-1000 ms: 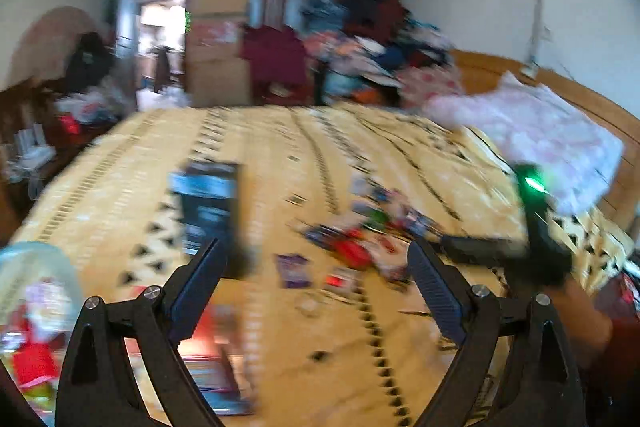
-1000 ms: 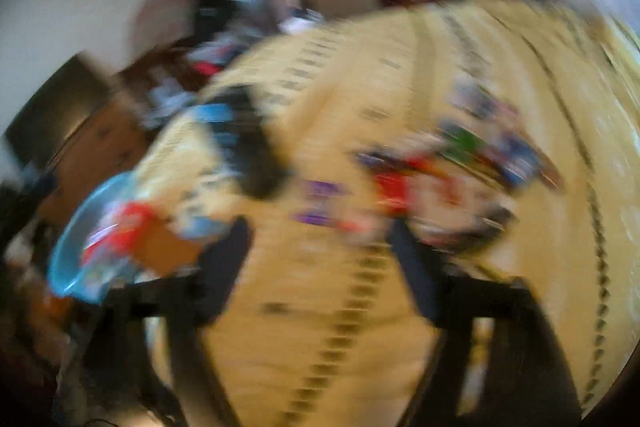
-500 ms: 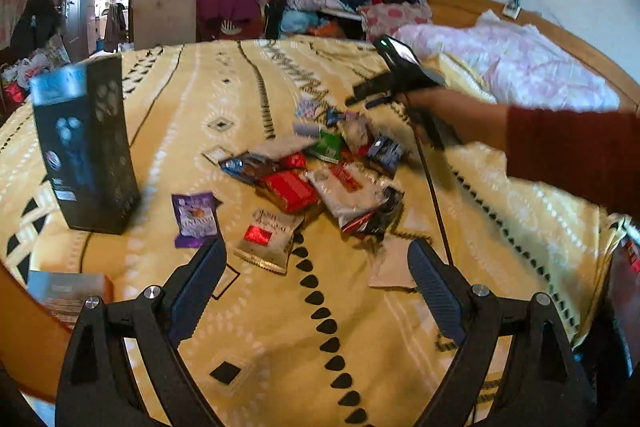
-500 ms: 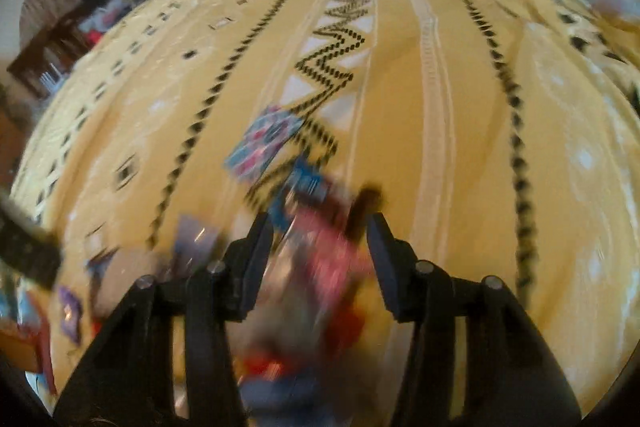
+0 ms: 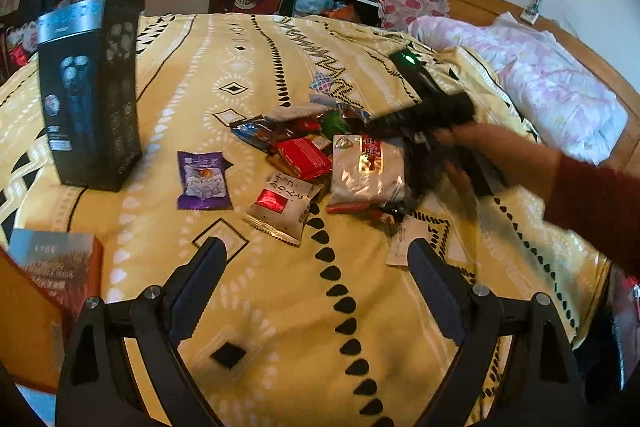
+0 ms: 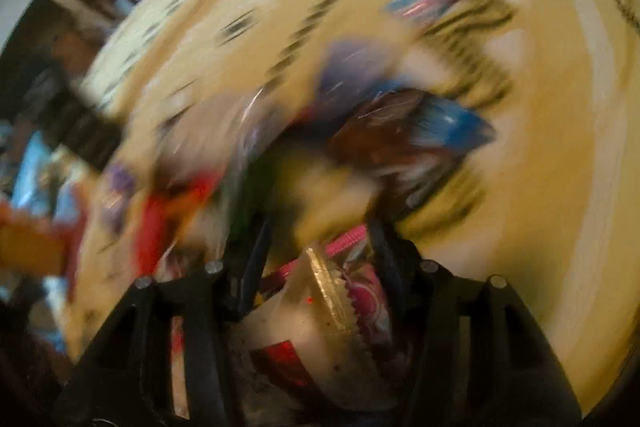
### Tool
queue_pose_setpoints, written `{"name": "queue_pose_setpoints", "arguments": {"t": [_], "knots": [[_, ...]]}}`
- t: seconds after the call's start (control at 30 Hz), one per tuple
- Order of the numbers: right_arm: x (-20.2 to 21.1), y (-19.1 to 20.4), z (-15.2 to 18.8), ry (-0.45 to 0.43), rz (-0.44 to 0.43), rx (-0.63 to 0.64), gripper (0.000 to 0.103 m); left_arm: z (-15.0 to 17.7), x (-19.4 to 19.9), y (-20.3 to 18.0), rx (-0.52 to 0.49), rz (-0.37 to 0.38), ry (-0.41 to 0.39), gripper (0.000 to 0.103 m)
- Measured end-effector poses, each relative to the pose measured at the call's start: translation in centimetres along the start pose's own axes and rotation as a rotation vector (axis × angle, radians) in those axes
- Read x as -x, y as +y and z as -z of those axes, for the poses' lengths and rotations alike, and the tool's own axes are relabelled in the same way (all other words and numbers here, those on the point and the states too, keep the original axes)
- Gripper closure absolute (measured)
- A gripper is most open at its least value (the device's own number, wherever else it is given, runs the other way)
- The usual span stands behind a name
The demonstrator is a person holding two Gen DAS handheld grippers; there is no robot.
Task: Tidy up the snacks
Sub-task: 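Grasp the white-and-red chip bag from the pile with the right gripper, then grasp the white printed packet with the left gripper while right holds chip bag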
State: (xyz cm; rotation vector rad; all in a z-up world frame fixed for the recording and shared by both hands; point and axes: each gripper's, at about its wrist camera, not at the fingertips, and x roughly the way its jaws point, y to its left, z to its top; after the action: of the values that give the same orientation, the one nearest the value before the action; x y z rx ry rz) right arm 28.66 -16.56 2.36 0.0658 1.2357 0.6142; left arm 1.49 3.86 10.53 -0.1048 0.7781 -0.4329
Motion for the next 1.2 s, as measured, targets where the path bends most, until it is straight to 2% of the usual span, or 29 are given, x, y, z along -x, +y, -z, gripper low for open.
{"name": "queue_pose_setpoints", "arguments": {"t": [0.17,0.23,0.27,0.37,0.43,0.57,0.63,0.77,0.83,0.93,0.97,1.03,1.07,1.1,1.2], "knots": [[1.5,8.1,8.3,0.040,-0.107,0.052,0.052,0.9,2.6,0.2,0.012,-0.003,0.007,0.010],[3.6,11.1,10.8,-0.009,-0.007,0.118,0.052,1.7,3.6,0.4,0.016,0.005,0.016,0.010],[5.1,12.2,12.2,-0.063,0.087,0.151,0.051,2.0,3.9,0.5,0.015,0.001,0.022,0.010],[8.7,12.7,13.9,-0.163,0.176,0.141,0.046,3.5,4.7,0.8,0.038,0.005,0.044,0.010],[10.7,13.1,14.9,-0.208,0.188,0.125,0.041,4.2,5.5,0.6,0.034,0.006,0.045,0.010],[12.6,13.6,16.4,-0.217,0.127,0.092,0.041,5.5,6.7,0.5,0.024,0.006,0.057,0.010],[12.3,14.6,17.0,-0.211,0.138,0.088,0.041,6.0,6.8,0.8,0.034,0.005,0.069,0.010],[11.2,16.8,20.4,-0.165,0.109,0.086,0.041,6.2,6.9,1.0,0.041,0.007,0.072,0.010],[9.7,18.2,21.8,-0.142,0.155,0.133,0.041,6.2,6.7,1.0,0.046,0.016,0.076,0.010],[7.4,17.7,22.5,-0.100,0.144,0.105,0.043,6.3,5.0,1.0,0.063,0.041,0.118,0.009],[6.8,17.6,22.5,-0.101,0.162,0.112,0.046,6.3,4.4,0.9,0.065,0.040,0.128,0.009],[6.1,17.1,22.5,-0.102,0.176,0.095,0.073,6.2,2.9,0.6,0.055,0.049,0.152,0.006],[5.9,16.8,22.5,-0.103,0.172,0.068,0.081,6.1,2.1,0.4,0.048,0.054,0.165,0.004],[6.1,16.4,22.5,-0.114,0.155,0.042,0.081,5.9,1.3,0.2,0.041,0.067,0.181,0.000],[7.9,16.5,22.7,-0.178,0.110,0.014,0.081,5.4,-0.9,0.1,0.020,0.046,0.219,0.000]]}}
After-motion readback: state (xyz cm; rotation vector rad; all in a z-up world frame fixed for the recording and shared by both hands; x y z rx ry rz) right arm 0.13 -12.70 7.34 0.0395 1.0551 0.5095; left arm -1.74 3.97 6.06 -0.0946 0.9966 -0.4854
